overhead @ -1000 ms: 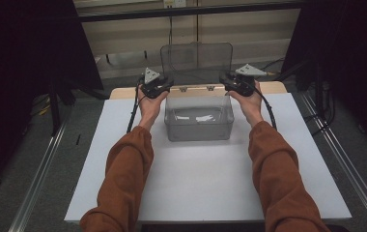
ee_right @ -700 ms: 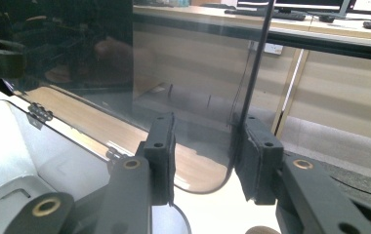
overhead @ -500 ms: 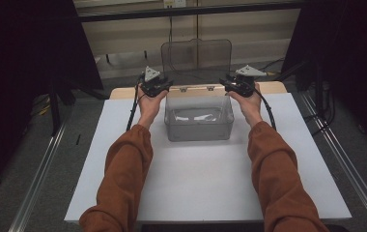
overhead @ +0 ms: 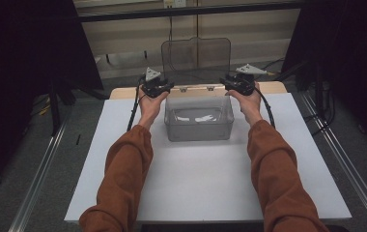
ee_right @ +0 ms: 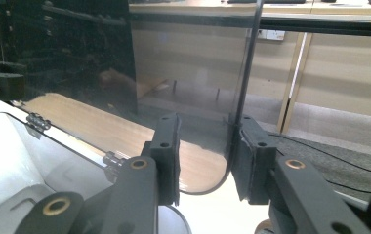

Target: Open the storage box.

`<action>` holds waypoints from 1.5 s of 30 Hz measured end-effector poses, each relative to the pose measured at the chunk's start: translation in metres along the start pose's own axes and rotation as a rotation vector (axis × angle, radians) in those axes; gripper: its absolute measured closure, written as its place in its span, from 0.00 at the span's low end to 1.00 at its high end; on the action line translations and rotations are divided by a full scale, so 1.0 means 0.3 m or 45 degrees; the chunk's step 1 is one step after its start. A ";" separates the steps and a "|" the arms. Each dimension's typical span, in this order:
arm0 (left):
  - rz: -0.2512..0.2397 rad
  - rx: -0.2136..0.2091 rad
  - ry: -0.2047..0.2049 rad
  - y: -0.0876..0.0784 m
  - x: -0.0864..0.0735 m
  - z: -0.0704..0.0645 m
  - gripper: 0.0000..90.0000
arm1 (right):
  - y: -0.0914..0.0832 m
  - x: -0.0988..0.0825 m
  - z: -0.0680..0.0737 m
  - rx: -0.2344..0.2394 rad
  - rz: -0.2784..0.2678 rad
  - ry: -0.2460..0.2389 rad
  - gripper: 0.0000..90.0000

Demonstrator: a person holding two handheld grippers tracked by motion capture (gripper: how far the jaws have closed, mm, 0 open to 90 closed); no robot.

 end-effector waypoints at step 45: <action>0.169 -0.048 -0.162 0.012 0.012 0.008 0.67 | 0.046 0.025 -0.010 -0.010 0.167 0.128 0.64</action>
Point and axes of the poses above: each handheld gripper's, and its own axes: y roughly forward along the jaws, x roughly out of its top, z roughly to its left, the point moved 4 cm from there along y, roughly forward along the jaws, and after that the axes turned 8 degrees about z, right-handed, at the moved point
